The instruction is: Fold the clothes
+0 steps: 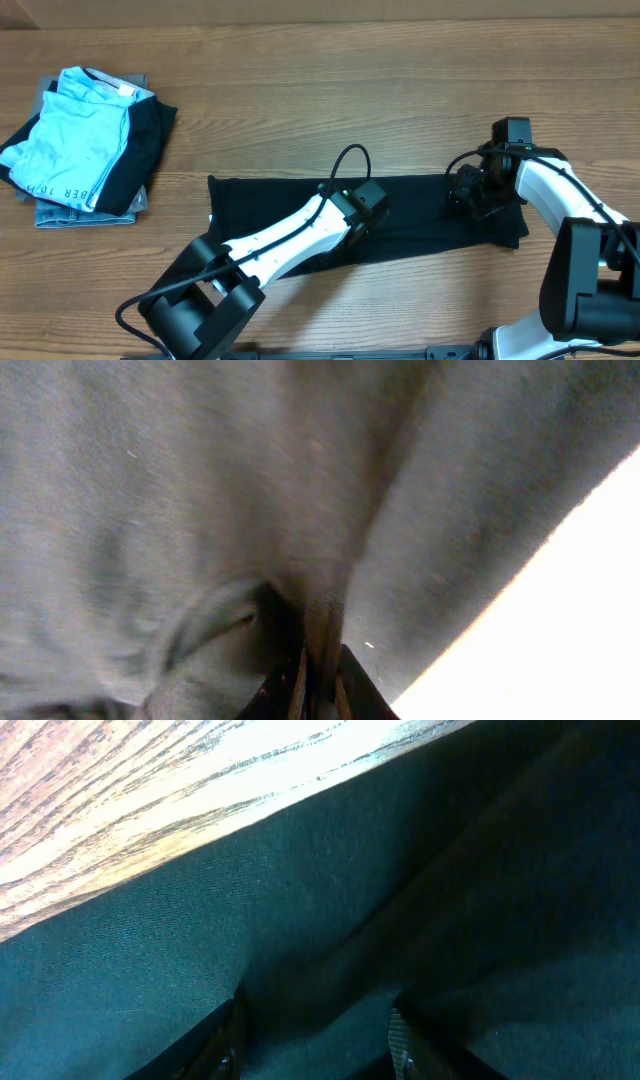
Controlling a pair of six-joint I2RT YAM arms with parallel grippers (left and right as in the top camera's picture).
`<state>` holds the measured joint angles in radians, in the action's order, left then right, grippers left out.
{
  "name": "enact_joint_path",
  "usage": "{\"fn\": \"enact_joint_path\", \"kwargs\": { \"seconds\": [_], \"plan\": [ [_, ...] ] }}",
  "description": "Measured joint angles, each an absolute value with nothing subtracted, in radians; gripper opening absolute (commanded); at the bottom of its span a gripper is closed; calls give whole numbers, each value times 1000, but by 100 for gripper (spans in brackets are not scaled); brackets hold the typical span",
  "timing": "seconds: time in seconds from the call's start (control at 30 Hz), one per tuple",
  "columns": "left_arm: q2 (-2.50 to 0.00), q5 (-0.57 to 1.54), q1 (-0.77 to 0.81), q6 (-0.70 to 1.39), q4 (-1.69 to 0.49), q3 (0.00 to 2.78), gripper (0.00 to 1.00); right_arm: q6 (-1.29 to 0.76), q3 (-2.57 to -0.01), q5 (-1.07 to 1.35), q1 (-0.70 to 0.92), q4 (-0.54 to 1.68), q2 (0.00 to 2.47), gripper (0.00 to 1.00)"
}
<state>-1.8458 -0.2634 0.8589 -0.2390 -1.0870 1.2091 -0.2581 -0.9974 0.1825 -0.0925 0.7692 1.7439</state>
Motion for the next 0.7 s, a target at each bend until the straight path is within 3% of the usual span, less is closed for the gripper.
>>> {"fn": "enact_joint_path", "kwargs": {
  "seconds": [0.4, 0.7],
  "plan": [
    [-1845, -82, 859, -240, -1127, 1209, 20, -258, -997, 183, -93, 771, 1720, 51],
    [-1846, -31, 859, -240, -1126, 1205, 17, -258, -997, 183, -93, 771, 1720, 51]
  ]
}}
